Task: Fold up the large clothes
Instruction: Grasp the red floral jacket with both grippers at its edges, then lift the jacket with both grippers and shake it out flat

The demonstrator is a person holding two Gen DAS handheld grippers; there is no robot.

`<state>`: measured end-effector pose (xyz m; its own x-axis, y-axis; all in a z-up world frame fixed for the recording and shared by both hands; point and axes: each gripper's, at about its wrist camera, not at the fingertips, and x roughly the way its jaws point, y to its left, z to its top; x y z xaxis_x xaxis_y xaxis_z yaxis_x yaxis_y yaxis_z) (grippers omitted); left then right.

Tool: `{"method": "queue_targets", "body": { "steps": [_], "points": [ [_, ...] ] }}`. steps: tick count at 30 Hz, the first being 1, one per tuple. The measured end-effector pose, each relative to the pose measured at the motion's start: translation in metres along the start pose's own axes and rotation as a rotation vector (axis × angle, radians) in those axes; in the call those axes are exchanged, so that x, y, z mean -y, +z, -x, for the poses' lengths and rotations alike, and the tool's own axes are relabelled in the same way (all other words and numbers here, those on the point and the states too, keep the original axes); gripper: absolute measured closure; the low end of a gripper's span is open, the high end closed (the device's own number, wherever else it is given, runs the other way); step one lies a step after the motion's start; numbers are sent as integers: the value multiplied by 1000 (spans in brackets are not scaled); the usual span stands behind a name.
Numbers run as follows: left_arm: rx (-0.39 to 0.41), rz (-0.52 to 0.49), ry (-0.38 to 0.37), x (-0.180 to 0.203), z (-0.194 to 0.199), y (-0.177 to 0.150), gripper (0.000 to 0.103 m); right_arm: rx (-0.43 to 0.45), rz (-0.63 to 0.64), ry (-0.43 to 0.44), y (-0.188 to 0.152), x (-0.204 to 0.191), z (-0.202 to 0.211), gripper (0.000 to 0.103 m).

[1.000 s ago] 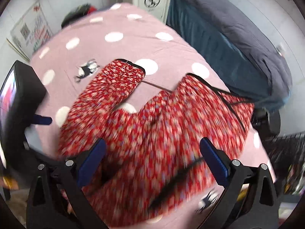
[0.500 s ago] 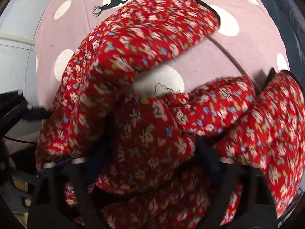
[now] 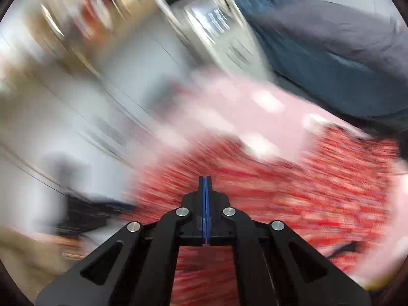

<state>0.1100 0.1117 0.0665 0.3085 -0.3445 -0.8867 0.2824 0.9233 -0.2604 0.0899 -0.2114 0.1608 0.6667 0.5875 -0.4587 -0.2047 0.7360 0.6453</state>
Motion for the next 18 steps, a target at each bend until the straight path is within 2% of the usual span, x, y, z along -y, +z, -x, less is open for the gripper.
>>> {"method": "queue_targets", "body": {
  "steps": [1, 2, 3, 5, 6, 7, 8, 9, 11, 12, 14, 16, 18],
  "points": [
    [29, 0, 3, -1, 13, 1, 92, 48, 56, -58, 14, -15, 23, 103],
    [88, -22, 31, 3, 33, 1, 92, 118, 143, -153, 27, -36, 51, 103],
    [117, -49, 60, 3, 44, -2, 91, 147, 185, -197, 33, -45, 65, 103],
    [141, -62, 110, 7, 55, -7, 91, 107, 161, -239, 39, -37, 66, 102],
    [132, -65, 123, 7, 48, -4, 91, 83, 130, -269, 40, -29, 64, 85],
    [106, -68, 142, 8, 44, -13, 91, 36, 76, -302, 35, -16, 54, 64],
    [82, -67, 150, 9, 39, -20, 91, 12, 44, -313, 22, -13, 56, 9],
    [56, -62, 153, 12, 32, -27, 91, -3, 22, -312, 16, -7, 50, 6],
    [-47, -27, 156, 2, 6, -57, 91, -69, -23, -309, 2, 8, 11, 6],
    [-82, -12, 149, -1, -8, -62, 91, -112, -37, -308, -5, 16, -3, 6],
    [-228, 12, 129, -13, -38, -102, 91, -240, -45, -335, -16, 30, -48, 6],
    [-328, 27, 107, -17, -60, -122, 91, -370, 29, -352, -24, 23, -105, 6],
    [-426, 61, 60, -24, -76, -149, 91, -504, 180, -384, -38, 18, -159, 6]
  ]
}}
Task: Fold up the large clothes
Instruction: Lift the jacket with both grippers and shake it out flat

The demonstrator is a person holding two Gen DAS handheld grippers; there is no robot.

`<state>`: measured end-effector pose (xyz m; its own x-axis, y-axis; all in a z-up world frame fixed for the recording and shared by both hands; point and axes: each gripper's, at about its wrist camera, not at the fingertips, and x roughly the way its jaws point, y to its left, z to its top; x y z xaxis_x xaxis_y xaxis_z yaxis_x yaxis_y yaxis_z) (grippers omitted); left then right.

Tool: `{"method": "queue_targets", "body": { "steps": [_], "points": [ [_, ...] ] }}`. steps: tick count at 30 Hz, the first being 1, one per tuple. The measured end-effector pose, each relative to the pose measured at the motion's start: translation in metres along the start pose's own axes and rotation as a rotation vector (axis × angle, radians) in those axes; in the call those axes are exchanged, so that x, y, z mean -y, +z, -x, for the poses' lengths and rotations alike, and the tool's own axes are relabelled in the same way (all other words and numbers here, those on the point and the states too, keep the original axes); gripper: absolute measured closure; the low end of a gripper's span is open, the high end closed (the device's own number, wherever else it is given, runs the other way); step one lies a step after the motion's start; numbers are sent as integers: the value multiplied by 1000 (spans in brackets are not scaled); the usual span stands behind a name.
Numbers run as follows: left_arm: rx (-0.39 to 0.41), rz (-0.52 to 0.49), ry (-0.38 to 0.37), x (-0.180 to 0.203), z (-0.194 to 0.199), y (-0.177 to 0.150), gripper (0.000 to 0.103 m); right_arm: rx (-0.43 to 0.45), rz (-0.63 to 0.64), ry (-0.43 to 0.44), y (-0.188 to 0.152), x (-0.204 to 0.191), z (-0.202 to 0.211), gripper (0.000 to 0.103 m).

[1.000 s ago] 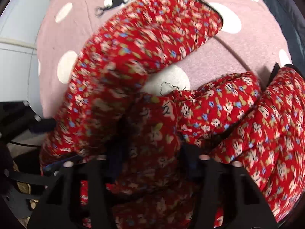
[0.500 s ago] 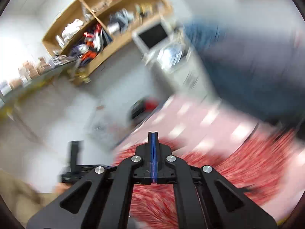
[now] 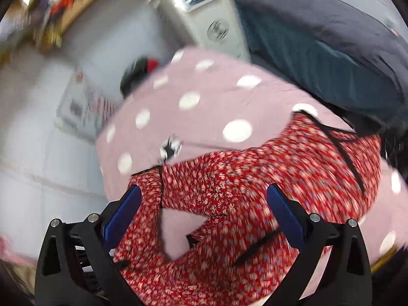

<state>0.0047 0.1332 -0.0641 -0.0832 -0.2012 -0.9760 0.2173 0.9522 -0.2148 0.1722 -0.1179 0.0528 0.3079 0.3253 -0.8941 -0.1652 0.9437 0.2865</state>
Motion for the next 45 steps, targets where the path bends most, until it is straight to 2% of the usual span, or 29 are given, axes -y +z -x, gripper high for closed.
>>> {"method": "queue_targets", "body": {
  "steps": [1, 3, 5, 8, 9, 10, 11, 12, 13, 14, 15, 16, 17, 18, 19, 20, 21, 22, 24, 27, 29, 33, 37, 40, 42, 43, 45],
  "points": [
    [-24, 2, -22, -3, -7, -6, 91, -42, 83, -65, 7, -11, -23, 6],
    [-10, -5, -24, -7, -4, -7, 91, -148, 294, -254, 16, -38, -87, 6],
    [-3, 4, -46, -15, 0, -2, 90, -278, 461, -327, 8, -49, -142, 6],
    [-20, -12, -60, -13, -11, 7, 84, -493, 619, -457, -23, -46, -215, 6],
    [-26, -18, -60, -12, -12, 10, 80, -511, 673, -486, -36, -44, -229, 6],
    [-33, -15, -56, -5, -16, 16, 75, -495, 702, -494, -43, -44, -235, 6],
    [-39, -12, -53, -6, -21, 19, 64, -462, 712, -504, -48, -44, -239, 6],
    [-49, -6, -49, -8, -26, 22, 48, -438, 688, -496, -49, -41, -237, 6],
    [-61, 6, -39, -5, -29, 32, 40, -437, 622, -452, -47, -34, -231, 8],
    [-72, 26, -33, -8, -33, 35, 29, -443, 555, -394, -48, -27, -223, 32],
    [-80, 44, -41, -11, -35, 38, 23, -419, 479, -357, -44, -20, -211, 50],
    [-96, 73, -73, -14, -41, 43, 21, -392, 435, -338, -39, -16, -201, 61],
    [-113, 98, -104, -17, -44, 47, 15, -360, 359, -301, -35, -8, -183, 78],
    [-129, 116, -128, -18, -50, 51, 15, -333, 306, -284, -33, -2, -169, 90],
    [-130, 121, -137, -18, -54, 55, 17, -281, 223, -233, -31, 8, -144, 90],
    [-123, 122, -126, -17, -59, 59, 34, -237, 178, -199, -31, 15, -125, 91],
    [-124, 115, -83, -14, -63, 61, 75, -195, 145, -173, -32, 21, -107, 93],
    [-119, 99, -15, -10, -62, 63, 80, -132, 90, -136, -36, 32, -77, 93],
    [-70, 96, -23, -5, -48, 64, 87, -41, 4, -78, -42, 49, -31, 94],
    [12, 116, -44, -8, -18, 70, 89, 129, -153, 1, -51, 84, 53, 94],
    [104, 137, -77, -15, 21, 76, 89, 244, -236, 30, -65, 102, 115, 94],
    [387, 77, 11, -13, 124, 80, 89, 422, -272, 82, -99, 110, 219, 94],
    [690, 76, 57, -16, 239, 70, 89, 623, -223, 118, -146, 82, 330, 95],
    [907, 105, 161, -27, 307, 60, 89, 755, -194, 121, -169, 65, 399, 95],
    [1023, 139, 232, -42, 341, 66, 89, 834, -193, 117, -179, 52, 428, 95],
    [1044, 151, 247, -49, 350, 73, 89, 880, -202, 94, -182, 56, 444, 95],
    [1064, 188, 213, -65, 360, 90, 89, 941, -232, 55, -182, 63, 462, 95]
  ]
}}
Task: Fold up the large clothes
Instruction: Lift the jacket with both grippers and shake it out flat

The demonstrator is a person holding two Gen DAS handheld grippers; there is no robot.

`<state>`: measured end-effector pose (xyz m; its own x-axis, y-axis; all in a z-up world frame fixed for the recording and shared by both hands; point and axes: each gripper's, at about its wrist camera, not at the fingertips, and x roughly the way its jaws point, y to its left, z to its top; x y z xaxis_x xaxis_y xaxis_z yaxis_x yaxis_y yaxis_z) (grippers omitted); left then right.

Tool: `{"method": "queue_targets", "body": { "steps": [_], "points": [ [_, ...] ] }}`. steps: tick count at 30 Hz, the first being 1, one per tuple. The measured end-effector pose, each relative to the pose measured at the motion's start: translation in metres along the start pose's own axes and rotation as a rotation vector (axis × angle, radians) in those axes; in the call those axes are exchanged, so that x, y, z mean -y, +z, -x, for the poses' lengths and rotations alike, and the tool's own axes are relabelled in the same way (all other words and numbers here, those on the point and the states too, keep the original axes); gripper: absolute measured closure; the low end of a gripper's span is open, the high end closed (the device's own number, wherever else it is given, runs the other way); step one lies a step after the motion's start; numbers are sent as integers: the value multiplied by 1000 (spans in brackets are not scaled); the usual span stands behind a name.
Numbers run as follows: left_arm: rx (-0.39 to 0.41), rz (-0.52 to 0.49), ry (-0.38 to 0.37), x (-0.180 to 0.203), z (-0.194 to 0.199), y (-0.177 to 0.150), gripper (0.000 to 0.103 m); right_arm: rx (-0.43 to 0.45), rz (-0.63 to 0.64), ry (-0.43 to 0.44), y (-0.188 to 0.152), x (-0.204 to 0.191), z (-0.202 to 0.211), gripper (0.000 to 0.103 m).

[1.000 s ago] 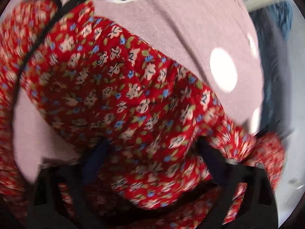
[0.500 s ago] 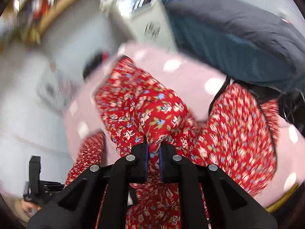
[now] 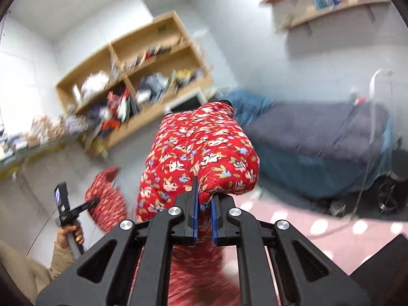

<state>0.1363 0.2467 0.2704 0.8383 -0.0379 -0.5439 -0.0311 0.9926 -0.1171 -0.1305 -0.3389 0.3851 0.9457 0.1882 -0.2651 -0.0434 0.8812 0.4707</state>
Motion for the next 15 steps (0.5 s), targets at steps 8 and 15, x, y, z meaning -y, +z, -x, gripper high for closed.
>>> {"method": "queue_targets", "body": {
  "steps": [8, 15],
  "points": [
    [-380, -56, -40, 5, -192, -59, 24, -209, -272, -453, -76, 125, -78, 31],
    [-662, -153, -74, 17, -237, -220, 15, -690, -108, -600, -256, 131, -136, 21]
  ]
}}
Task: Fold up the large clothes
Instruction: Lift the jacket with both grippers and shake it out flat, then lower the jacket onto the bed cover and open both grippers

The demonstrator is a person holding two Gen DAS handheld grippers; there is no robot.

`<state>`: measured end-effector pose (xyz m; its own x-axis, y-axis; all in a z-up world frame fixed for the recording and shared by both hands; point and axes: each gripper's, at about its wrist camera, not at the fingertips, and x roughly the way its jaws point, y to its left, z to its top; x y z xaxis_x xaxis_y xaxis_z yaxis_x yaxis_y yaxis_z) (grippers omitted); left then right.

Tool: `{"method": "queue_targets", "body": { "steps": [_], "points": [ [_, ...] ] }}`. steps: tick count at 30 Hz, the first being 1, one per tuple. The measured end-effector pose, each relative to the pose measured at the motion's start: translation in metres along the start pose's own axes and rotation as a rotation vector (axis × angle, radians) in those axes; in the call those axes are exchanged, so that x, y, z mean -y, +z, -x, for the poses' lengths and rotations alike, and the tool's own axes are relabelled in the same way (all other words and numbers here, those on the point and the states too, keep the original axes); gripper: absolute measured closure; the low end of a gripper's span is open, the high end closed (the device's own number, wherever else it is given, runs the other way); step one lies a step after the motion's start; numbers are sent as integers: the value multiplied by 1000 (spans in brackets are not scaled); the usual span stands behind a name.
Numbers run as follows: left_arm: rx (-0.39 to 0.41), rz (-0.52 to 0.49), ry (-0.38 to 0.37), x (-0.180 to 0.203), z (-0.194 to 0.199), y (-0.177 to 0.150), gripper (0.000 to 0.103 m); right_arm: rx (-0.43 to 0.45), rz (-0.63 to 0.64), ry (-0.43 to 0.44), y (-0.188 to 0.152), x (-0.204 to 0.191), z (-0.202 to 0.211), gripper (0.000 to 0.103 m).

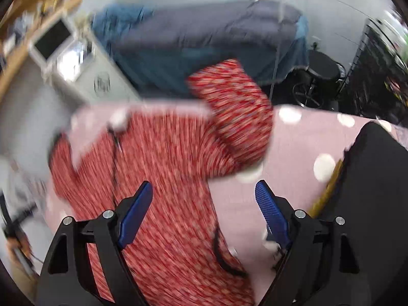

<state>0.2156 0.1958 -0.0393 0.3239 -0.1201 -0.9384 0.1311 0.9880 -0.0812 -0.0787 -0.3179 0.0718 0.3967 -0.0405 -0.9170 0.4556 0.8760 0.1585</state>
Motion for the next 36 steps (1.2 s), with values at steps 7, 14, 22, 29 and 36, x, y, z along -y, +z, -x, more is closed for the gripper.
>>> {"method": "queue_targets", "body": {
  "steps": [7, 14, 22, 29, 36],
  "points": [
    [-182, 76, -118, -30, -40, -119, 15, -212, 159, -44, -100, -5, -76, 21],
    [-246, -90, -227, 6, -65, -192, 12, -328, 40, 1, -150, 29, -96, 21],
    [-178, -174, -144, 74, -70, -212, 41, -406, 87, -16, -196, 5, -131, 50],
    [-66, -197, -131, 94, 13, -164, 77, -218, -41, 318, -149, -3, -28, 89],
    [-30, -202, -95, 75, 82, -137, 64, -175, -64, 215, -142, 12, 23, 73]
  ]
}}
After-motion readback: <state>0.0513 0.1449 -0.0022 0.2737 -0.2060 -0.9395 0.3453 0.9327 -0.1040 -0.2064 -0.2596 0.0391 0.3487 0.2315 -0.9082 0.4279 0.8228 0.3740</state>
